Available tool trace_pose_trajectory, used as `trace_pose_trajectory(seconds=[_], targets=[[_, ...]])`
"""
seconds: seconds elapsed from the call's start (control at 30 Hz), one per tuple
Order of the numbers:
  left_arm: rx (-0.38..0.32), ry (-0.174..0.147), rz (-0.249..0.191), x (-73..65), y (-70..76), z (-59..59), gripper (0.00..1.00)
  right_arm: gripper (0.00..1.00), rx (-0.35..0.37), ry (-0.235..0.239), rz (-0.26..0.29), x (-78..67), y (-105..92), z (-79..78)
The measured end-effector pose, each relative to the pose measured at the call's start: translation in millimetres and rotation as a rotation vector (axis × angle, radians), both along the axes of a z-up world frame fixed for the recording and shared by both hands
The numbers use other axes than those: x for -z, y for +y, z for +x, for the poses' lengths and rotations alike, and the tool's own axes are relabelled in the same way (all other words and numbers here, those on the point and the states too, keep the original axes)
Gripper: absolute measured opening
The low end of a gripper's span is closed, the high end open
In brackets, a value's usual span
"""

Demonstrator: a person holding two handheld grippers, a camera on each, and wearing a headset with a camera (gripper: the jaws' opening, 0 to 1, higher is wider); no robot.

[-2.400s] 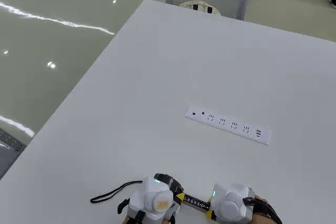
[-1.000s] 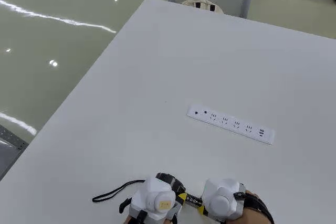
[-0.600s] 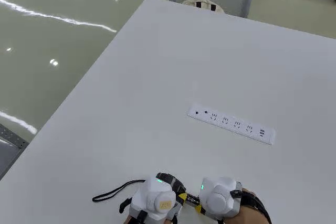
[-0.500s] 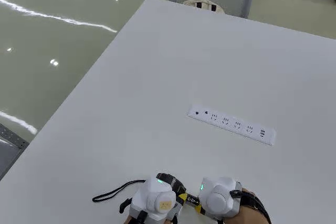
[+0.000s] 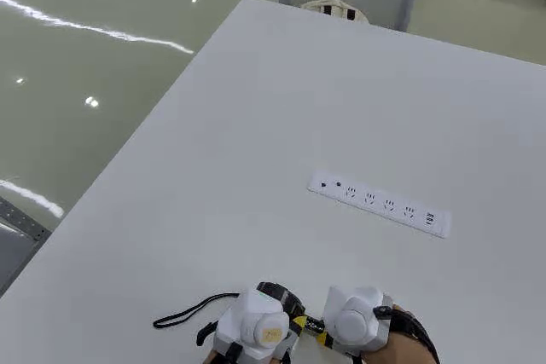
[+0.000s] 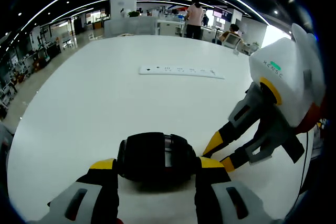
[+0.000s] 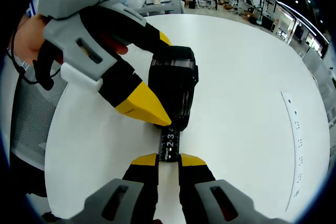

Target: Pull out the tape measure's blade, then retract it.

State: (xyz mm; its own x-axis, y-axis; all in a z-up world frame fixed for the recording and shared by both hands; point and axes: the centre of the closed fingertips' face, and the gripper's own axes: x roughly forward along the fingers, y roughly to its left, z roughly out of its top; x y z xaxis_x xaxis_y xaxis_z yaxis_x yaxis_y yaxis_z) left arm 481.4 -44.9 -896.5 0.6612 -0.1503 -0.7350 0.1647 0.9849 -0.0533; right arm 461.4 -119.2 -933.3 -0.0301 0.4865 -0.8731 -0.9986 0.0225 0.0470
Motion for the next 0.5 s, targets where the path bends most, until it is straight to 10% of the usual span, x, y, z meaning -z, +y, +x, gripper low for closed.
trace_pose_trajectory(seconds=[0.5], targets=[[-0.004,0.002,0.001,-0.6,0.1,0.5,0.55,0.13,-0.027,-0.003,-0.030,1.8,2.4,0.1]])
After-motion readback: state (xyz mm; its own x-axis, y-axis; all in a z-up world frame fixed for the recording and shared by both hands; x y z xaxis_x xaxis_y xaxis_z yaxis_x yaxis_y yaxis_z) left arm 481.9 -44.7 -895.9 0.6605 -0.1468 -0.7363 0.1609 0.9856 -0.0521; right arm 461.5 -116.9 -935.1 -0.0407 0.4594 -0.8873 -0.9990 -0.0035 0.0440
